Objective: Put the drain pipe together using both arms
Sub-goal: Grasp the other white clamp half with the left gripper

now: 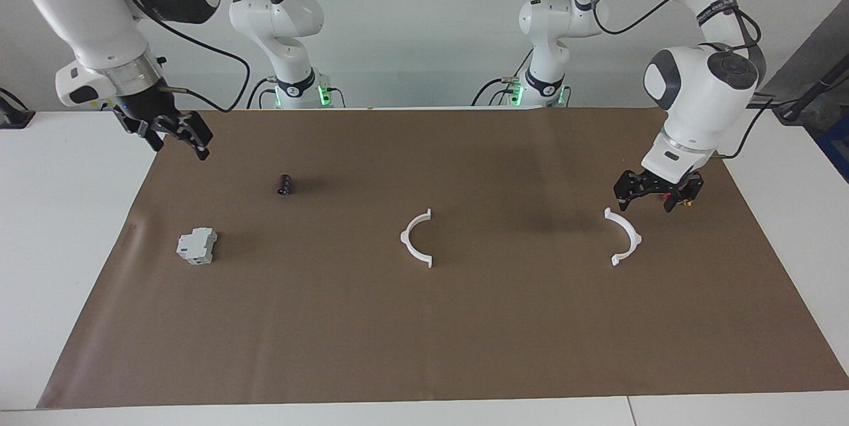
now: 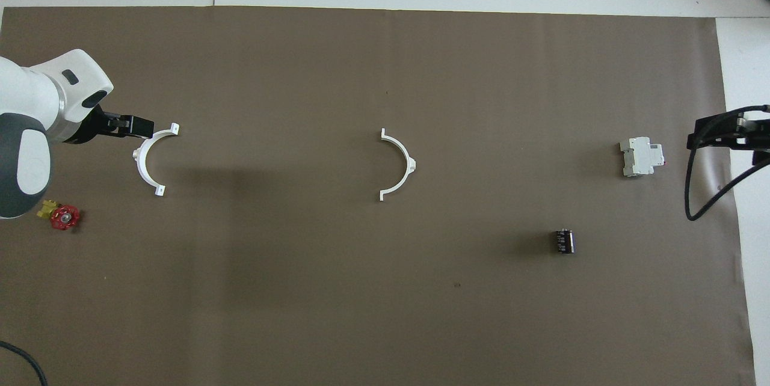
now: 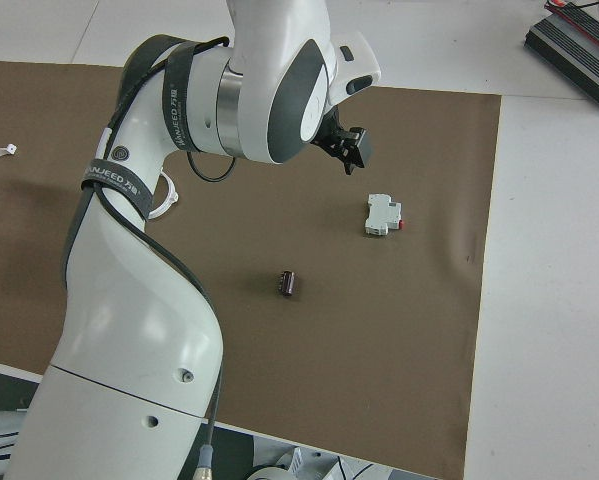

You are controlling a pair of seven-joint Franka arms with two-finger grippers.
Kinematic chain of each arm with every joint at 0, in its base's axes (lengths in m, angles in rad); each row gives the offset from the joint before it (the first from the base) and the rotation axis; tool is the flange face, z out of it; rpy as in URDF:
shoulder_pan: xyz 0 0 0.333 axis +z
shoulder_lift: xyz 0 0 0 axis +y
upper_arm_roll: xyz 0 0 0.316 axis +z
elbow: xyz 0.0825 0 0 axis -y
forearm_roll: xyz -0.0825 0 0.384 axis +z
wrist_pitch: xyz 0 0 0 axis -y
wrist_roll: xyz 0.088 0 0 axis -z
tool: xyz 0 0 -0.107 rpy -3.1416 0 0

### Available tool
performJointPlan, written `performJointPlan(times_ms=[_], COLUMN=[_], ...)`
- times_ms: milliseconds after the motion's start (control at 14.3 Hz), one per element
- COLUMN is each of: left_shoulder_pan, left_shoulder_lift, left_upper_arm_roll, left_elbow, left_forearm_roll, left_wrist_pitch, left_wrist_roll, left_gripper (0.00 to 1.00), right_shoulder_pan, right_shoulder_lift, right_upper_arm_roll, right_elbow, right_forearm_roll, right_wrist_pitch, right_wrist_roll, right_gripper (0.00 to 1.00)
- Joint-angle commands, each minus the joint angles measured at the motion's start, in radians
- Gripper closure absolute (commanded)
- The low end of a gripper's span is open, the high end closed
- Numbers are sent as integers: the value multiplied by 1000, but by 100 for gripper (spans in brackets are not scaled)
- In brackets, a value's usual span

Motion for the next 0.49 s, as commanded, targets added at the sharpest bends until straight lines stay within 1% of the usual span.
performJointPlan(times_ms=[0, 70, 209, 349, 419], left_shoulder_pan=[36, 46, 58, 69, 73], left_shoulder_lift=[29, 40, 75, 113, 130], left_upper_arm_roll=[-1, -1, 5, 21, 28], left_elbow=[-49, -49, -49, -60, -73], left_forearm_roll=[-5, -5, -9, -7, -9], left_wrist_pitch=[90, 94, 109, 166, 203], left_wrist_roll=[70, 115, 105, 103, 94], left_gripper=[0, 0, 0, 0, 0], right_shoulder_pan=[38, 74, 74, 80, 82], right_shoulder_lift=[12, 8, 5, -6, -9], right_upper_arm_roll=[-51, -79, -72, -72, -72], right_elbow=[76, 62, 54, 33, 31], right_forearm_roll=[2, 4, 7, 10, 15], right_wrist_pitch=[-75, -75, -67, -55, -70], right_wrist_roll=[-55, -49, -46, -46, -48], right_gripper=[0, 0, 0, 0, 0])
